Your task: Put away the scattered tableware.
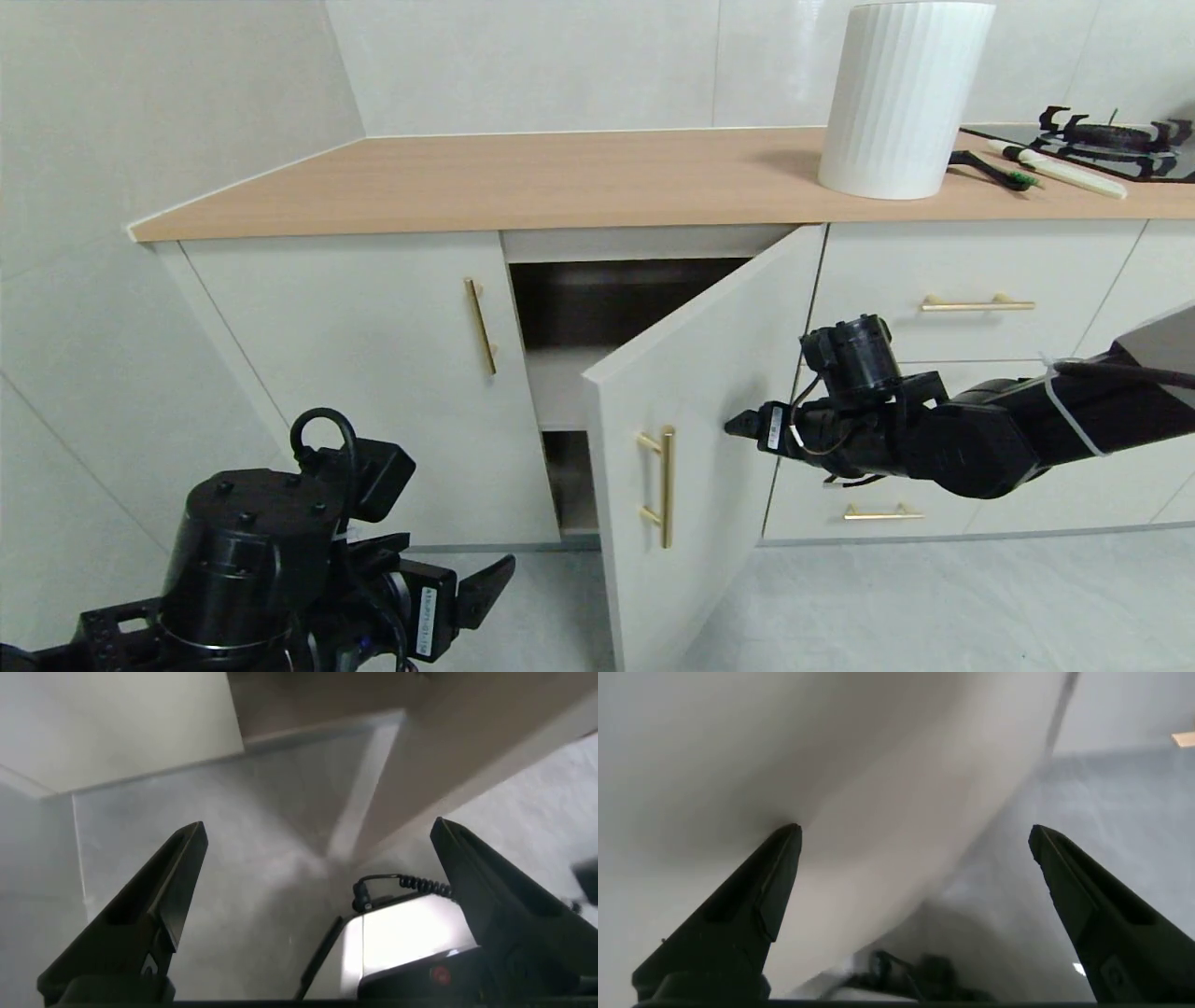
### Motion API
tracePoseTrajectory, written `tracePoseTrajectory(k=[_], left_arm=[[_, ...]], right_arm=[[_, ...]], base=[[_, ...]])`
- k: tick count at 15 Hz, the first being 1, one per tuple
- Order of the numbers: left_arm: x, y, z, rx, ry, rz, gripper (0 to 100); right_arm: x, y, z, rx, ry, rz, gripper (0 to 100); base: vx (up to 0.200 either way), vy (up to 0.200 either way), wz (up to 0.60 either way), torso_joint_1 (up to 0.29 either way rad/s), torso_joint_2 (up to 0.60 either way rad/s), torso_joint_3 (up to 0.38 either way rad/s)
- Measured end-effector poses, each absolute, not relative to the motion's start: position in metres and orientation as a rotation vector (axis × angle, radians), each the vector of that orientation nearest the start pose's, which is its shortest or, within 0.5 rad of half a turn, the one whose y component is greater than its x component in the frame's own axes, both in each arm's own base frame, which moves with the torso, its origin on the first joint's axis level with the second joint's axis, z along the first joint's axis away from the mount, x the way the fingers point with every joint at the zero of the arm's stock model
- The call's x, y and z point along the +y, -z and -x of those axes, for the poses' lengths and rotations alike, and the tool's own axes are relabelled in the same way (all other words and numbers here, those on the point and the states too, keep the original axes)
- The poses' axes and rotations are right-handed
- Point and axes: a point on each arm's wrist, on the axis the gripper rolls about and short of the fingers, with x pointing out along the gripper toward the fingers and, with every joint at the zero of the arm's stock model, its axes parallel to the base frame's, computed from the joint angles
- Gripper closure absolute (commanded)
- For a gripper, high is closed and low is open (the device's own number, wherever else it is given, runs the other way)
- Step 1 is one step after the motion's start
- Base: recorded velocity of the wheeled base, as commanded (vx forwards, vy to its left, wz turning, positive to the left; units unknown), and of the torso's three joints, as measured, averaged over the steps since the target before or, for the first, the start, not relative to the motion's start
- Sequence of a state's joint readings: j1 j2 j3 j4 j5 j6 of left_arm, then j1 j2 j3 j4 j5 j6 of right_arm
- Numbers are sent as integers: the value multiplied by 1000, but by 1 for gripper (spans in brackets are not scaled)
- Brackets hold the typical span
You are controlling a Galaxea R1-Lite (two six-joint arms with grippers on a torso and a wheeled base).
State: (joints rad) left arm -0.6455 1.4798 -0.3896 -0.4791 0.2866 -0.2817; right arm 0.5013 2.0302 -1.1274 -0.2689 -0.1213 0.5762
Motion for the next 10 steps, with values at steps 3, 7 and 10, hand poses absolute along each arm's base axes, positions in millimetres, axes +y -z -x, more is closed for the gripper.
tracePoseTrajectory(k=[3, 7, 10], left_arm=[[-117, -120, -166, 591, 266, -12, 0], [-117, -119, -166, 592, 269, -26, 0], [-117, -119, -166, 592, 269, -27, 0]], right_arm=[[188, -115, -342, 649, -182, -421, 0], [192, -111, -350, 587, -148, -460, 0], [198, -110, -366, 489, -61, -506, 0]], base=[[0, 0, 0, 0, 0, 0], [0, 0, 0, 0, 0, 0], [0, 0, 0, 0, 0, 0]])
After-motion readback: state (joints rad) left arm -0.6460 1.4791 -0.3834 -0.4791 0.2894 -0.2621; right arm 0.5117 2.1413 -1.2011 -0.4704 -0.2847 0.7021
